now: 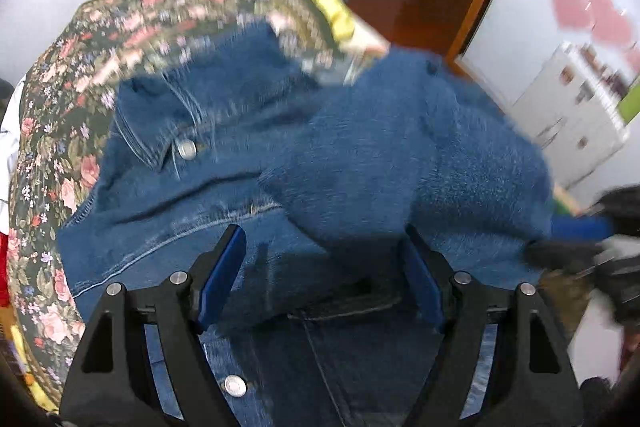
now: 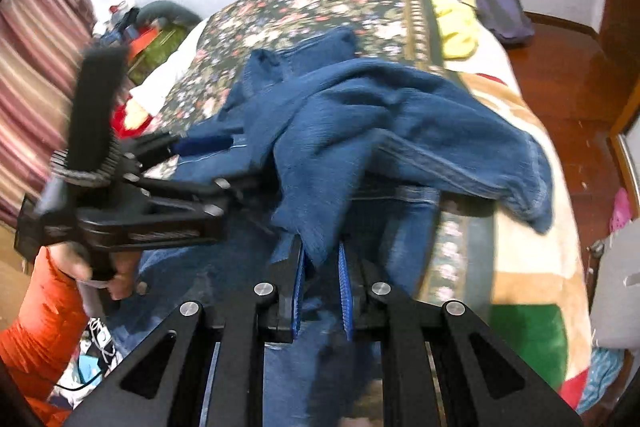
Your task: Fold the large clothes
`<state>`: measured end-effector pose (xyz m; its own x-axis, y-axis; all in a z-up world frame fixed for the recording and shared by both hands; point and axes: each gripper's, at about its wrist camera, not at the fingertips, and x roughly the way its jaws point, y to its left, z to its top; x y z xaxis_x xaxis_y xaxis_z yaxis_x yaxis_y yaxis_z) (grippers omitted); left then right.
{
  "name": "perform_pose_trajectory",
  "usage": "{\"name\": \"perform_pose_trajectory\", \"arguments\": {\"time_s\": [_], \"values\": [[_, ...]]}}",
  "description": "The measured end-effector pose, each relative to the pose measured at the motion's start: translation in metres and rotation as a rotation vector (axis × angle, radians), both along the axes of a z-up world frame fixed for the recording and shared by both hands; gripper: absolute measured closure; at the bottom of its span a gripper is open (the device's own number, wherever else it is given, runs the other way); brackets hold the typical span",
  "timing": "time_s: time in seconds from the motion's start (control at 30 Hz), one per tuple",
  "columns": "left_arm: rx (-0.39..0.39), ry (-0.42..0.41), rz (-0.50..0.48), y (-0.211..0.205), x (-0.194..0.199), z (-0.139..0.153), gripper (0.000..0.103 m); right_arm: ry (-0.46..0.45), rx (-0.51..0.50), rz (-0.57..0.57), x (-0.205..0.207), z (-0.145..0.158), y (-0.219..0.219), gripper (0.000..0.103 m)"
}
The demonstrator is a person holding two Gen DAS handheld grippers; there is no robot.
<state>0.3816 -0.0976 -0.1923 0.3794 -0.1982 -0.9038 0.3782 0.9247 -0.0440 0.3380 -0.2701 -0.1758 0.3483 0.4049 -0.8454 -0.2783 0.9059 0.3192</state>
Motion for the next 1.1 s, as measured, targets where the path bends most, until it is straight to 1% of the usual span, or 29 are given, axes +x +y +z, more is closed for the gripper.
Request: {"name": "perform_pose_trajectory", "arguments": {"time_s": [0.03,0.07,0.1,0.13,0.17,0.2,0.3,0.37,0.4,0.47,0.57,0.63,0.67,0.77,0.87,0.97,1.03,1.1], "values": [[0.038,0.009,0.012,-0.001,0.002,-0.01,0.026,-0.004,-0.029,-0.018,0.001,-0.002,-0.005,0.092],[0.056,0.012,0.025,0.0,0.003,-0.016,0.026,-0.019,-0.078,-0.039,0.001,-0.004,-0.011,0.092],[0.051,0.016,0.031,0.003,0.004,-0.019,0.025,-0.037,-0.13,-0.053,0.002,-0.008,-0.015,0.092],[0.027,0.023,0.041,0.008,0.004,-0.02,0.024,-0.041,-0.16,-0.056,0.004,-0.014,-0.019,0.092],[0.014,0.03,0.051,0.011,0.004,-0.021,0.024,-0.027,-0.188,-0.065,0.007,-0.022,-0.023,0.092],[0.004,0.038,0.061,0.016,0.004,-0.02,0.024,0.004,-0.202,-0.078,0.011,-0.031,-0.026,0.092],[-0.013,0.045,0.071,0.027,0.001,-0.018,0.023,0.104,-0.166,-0.087,0.018,-0.061,-0.032,0.092],[-0.012,0.046,0.074,0.031,-0.003,-0.016,0.023,0.128,-0.197,-0.072,0.02,-0.078,-0.029,0.092],[-0.008,0.044,0.077,0.034,-0.005,-0.015,0.024,0.112,-0.207,-0.057,0.018,-0.082,-0.028,0.092],[0.001,0.03,0.075,0.035,-0.009,-0.004,0.024,0.073,-0.236,-0.033,0.014,-0.081,-0.026,0.092],[0.043,-0.055,0.058,0.032,-0.016,0.024,0.024,0.033,-0.333,-0.034,0.009,-0.075,-0.029,0.092],[0.036,-0.122,0.029,0.027,-0.021,0.049,0.024,0.014,-0.356,-0.056,0.005,-0.07,-0.038,0.092],[0.024,-0.151,0.013,0.022,-0.022,0.063,0.024,0.013,-0.35,-0.074,0.003,-0.068,-0.047,0.092],[0.002,-0.199,-0.044,-0.001,-0.021,0.087,0.024,0.015,-0.314,-0.14,0.003,-0.06,-0.07,0.092],[-0.011,-0.203,-0.123,-0.041,-0.014,0.095,0.024,0.009,-0.275,-0.204,0.002,-0.048,-0.093,0.092],[-0.011,-0.16,-0.22,-0.087,-0.007,0.083,0.024,-0.004,-0.247,-0.26,0.002,-0.036,-0.11,0.092],[0.024,-0.127,-0.274,-0.119,-0.003,0.067,0.024,0.0,-0.206,-0.291,-0.002,-0.03,-0.123,0.092],[0.06,-0.092,-0.309,-0.144,0.001,0.048,0.024,0.006,-0.154,-0.322,-0.008,-0.024,-0.137,0.092]]}}
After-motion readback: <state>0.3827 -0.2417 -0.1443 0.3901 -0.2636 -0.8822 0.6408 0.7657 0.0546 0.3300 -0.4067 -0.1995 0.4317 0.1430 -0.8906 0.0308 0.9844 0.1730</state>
